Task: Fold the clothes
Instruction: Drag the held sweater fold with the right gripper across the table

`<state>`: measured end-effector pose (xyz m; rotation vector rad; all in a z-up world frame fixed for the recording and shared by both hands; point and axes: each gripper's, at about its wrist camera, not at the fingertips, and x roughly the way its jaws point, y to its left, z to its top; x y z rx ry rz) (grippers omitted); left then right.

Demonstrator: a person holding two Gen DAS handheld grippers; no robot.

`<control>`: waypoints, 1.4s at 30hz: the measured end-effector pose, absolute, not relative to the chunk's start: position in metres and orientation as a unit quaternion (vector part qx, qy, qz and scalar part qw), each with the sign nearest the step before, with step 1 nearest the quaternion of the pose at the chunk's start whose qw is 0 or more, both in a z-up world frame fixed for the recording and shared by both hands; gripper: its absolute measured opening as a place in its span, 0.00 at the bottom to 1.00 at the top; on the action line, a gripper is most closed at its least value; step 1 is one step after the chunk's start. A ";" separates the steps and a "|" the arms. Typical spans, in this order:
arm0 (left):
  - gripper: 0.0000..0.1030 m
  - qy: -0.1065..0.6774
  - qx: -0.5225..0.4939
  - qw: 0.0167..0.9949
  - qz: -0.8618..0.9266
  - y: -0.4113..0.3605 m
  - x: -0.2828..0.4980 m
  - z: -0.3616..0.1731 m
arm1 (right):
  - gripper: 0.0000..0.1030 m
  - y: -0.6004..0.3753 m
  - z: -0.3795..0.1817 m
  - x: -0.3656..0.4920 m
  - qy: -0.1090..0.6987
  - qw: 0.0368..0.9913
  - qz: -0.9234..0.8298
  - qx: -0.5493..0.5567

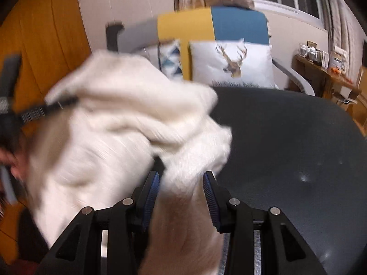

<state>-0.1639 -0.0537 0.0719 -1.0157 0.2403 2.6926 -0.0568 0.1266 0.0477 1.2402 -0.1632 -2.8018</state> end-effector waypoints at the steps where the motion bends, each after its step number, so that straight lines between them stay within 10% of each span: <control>1: 0.12 0.089 -0.355 0.113 0.924 -0.057 -0.172 0.066 | 0.39 0.127 0.039 -0.061 -0.050 0.033 -0.908 0.414; 13: 0.14 0.135 -0.371 0.058 0.917 -0.062 -0.204 -0.011 | 0.39 0.141 -0.002 -0.067 -0.068 0.031 -0.891 0.447; 21: 0.15 0.112 -0.403 0.065 0.906 -0.082 -0.234 -0.017 | 0.20 0.169 -0.006 -0.060 -0.076 -0.022 -0.896 0.437; 42: 0.43 0.043 -0.368 0.052 0.927 -0.106 -0.105 0.031 | 0.35 0.206 0.031 -0.035 -0.177 -0.057 -0.875 0.448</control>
